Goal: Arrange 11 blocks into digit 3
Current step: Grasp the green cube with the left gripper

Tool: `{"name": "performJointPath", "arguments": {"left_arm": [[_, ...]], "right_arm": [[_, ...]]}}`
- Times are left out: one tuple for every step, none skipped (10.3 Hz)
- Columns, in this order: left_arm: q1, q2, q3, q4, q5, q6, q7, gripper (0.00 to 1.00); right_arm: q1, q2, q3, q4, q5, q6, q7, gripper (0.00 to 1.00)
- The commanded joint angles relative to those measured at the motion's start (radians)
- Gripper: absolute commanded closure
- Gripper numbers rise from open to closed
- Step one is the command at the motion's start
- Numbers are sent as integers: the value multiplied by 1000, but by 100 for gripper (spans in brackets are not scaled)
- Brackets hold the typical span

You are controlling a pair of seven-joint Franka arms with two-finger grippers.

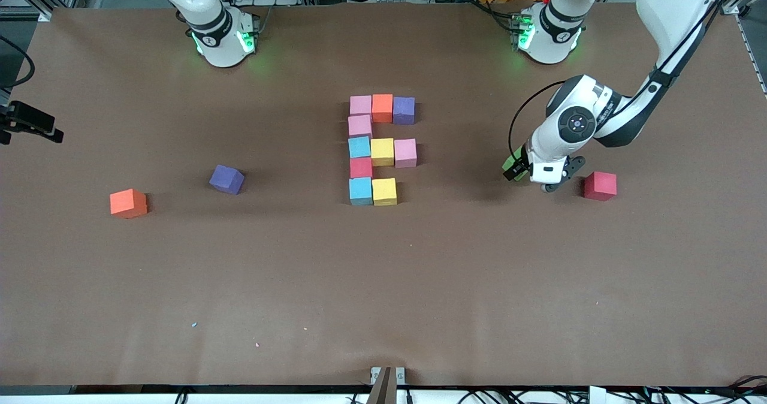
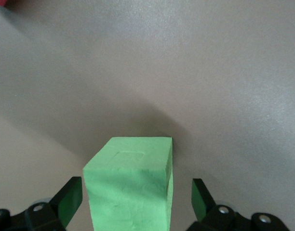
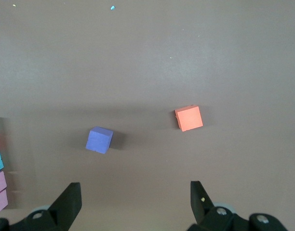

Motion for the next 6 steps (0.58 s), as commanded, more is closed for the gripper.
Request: {"name": "performJointPath", "arguments": {"left_arm": [[16, 6, -5, -11, 30, 17, -7, 0], [14, 14, -5, -9, 31, 17, -7, 0], [14, 17, -5, -6, 31, 17, -8, 14], [14, 18, -4, -5, 31, 17, -11, 44], [13, 17, -4, 0, 31, 17, -37, 69], [3, 18, -4, 9, 31, 16, -86, 90]], "right_arm": [[5, -4, 1, -2, -10, 5, 3, 0], [5, -4, 1, -2, -10, 4, 3, 0], [5, -4, 1, -2, -10, 4, 3, 0], [5, -4, 1, -2, -10, 4, 3, 0], [5, -4, 1, -2, -10, 4, 3, 0], [5, -4, 1, -2, -10, 4, 1, 0]]}}
